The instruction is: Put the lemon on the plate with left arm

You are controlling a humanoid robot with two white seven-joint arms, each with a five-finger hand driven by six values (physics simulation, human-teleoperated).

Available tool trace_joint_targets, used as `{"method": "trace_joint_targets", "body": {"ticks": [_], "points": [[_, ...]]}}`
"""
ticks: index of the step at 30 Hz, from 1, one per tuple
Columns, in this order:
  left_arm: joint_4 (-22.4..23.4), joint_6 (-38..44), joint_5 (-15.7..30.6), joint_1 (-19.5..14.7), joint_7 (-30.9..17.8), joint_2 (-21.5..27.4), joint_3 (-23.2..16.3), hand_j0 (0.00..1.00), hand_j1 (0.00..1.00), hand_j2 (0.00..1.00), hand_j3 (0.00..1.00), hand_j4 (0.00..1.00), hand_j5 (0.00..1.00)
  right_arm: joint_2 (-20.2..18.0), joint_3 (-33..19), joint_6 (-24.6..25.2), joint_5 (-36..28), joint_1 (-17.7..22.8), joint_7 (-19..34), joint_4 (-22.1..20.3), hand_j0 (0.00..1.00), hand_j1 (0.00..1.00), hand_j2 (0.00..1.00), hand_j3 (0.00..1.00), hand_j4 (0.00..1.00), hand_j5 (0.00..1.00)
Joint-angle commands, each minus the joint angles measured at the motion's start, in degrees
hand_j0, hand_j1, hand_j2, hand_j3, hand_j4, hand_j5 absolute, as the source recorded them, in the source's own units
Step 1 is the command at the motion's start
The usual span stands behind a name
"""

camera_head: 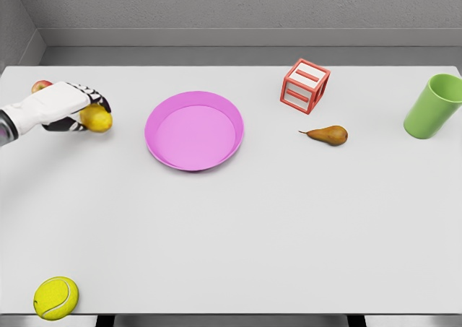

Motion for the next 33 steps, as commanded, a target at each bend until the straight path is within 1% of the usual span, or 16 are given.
{"method": "trace_joint_targets", "body": {"ticks": [1, 9, 11, 14, 15, 16, 17, 18, 21, 22, 23, 24, 28, 31, 32, 33], "points": [[-0.19, 0.08, 1.25, 0.0, 0.13, -0.56, 0.09, 0.55, 0.55, 0.55, 0.55, 0.55, 0.55, 0.0, -0.02, 0.0, 0.08, 0.0, 0.0, 0.0, 1.0, 1.0, 1.0, 1.0, 1.0, 1.0], [-0.36, 0.08, 2.22, -0.97, 0.05, -3.19, 0.01, 0.56, 0.56, 0.56, 0.56, 0.56, 0.56, 0.0, -0.02, 0.0, -0.01, 0.0, 0.0, 0.0, 1.0, 1.0, 1.0, 1.0, 1.0, 1.0], [-0.8, 0.08, 2.48, -1.58, -0.22, -3.63, 0.09, 0.56, 0.56, 0.56, 0.56, 0.56, 0.56, 0.0, 0.07, 0.0, -0.01, 0.0, 0.0, 0.0, 1.0, 1.0, 1.0, 1.0, 1.0, 1.0], [-1.94, 0.08, 2.66, -1.58, -0.22, -3.72, 0.09, 0.56, 0.56, 0.56, 0.56, 0.56, 0.56, 0.0, -0.02, 0.0, -0.01, 0.0, 0.0, 0.0, 1.0, 1.0, 1.0, 1.0, 1.0, 1.0], [-2.64, 0.08, 3.1, -1.58, -0.22, -3.72, 0.01, 0.56, 0.56, 0.56, 0.56, 0.56, 0.56, 0.0, -0.02, 0.0, -0.01, 0.0, 0.0, 0.0, 1.0, 1.0, 1.0, 1.0, 1.0, 1.0], [-4.31, 0.08, 3.54, -1.58, -0.13, -4.69, -0.17, 0.56, 0.56, 0.56, 0.56, 0.56, 0.56, 0.0, -0.02, 0.0, -0.01, 0.0, 0.0, 0.0, 1.0, 1.0, 1.0, 1.0, 1.0, 1.0], [-7.47, 0.08, 4.76, -1.58, -0.22, -5.48, -0.7, 0.56, 0.56, 0.56, 0.56, 0.56, 0.56, 0.0, 0.07, 0.0, -0.01, 0.0, 0.0, 0.0, 1.0, 1.0, 1.0, 1.0, 1.0, 1.0], [-9.24, 0.08, 5.12, -1.58, -0.22, -5.48, -0.96, 0.56, 0.56, 0.56, 0.56, 0.56, 0.56, 0.0, 0.07, 0.0, -0.01, 0.0, 0.0, 0.0, 1.0, 1.0, 1.0, 1.0, 1.0, 1.0], [-9.24, 0.08, 5.21, -1.58, -0.13, -5.48, -0.96, 0.57, 0.57, 0.57, 0.57, 0.57, 0.57, 0.0, 0.07, 0.0, -0.01, 0.0, 0.0, 0.0, 1.0, 1.0, 1.0, 1.0, 1.0, 1.0], [-9.41, 0.08, 5.56, -1.58, -0.13, -5.92, -1.05, 0.6, 0.6, 0.6, 0.6, 0.6, 0.6, 0.0, -0.02, 0.0, -0.01, 0.0, 0.0, 0.0, 1.0, 1.0, 1.0, 1.0, 1.0, 1.0], [-9.41, 0.08, 6.0, -1.58, 0.13, -6.62, -1.05, 0.7, 0.7, 0.7, 0.7, 0.7, 0.7, 0.0, -0.02, 0.0, -0.01, 0.0, 0.0, 0.0, 1.0, 1.0, 1.0, 1.0, 1.0, 1.0], [-9.15, 0.08, 8.19, -1.58, 0.13, -6.8, -1.05, 1.0, 1.0, 1.0, 1.0, 1.0, 1.0, 0.0, -0.02, 0.0, -0.01, 0.0, 0.0, 0.0, 1.0, 1.0, 1.0, 1.0, 1.0, 1.0], [-8.71, 0.08, 8.99, -1.76, -0.13, -5.57, -0.17, 1.0, 1.0, 1.0, 1.0, 1.0, 1.0, 0.0, -0.02, 0.0, -0.01, 0.0, 0.0, 0.0, 1.0, 1.0, 1.0, 1.0, 1.0, 1.0], [-8.18, 0.08, 8.63, -0.7, -0.13, -1.18, 1.06, 1.0, 1.0, 1.0, 1.0, 1.0, 1.0, 0.0, -0.02, 0.0, -0.01, 0.0, 0.0, 0.0, 1.0, 1.0, 1.0, 1.0, 1.0, 1.0], [-6.08, 0.08, 8.63, -0.09, -0.13, -0.38, 1.15, 1.0, 1.0, 1.0, 1.0, 1.0, 1.0, 0.0, -0.02, 0.0, -0.01, 0.0, 0.0, 0.0, 1.0, 1.0, 1.0, 1.0, 1.0, 1.0], [-5.02, 0.08, 8.55, 0.09, -0.22, 0.32, 1.15, 1.0, 1.0, 1.0, 1.0, 1.0, 1.0, 0.0, 0.07, 0.0, -0.01, 0.0, 0.0, 0.0, 1.0, 1.0, 1.0, 1.0, 1.0, 1.0]]}}
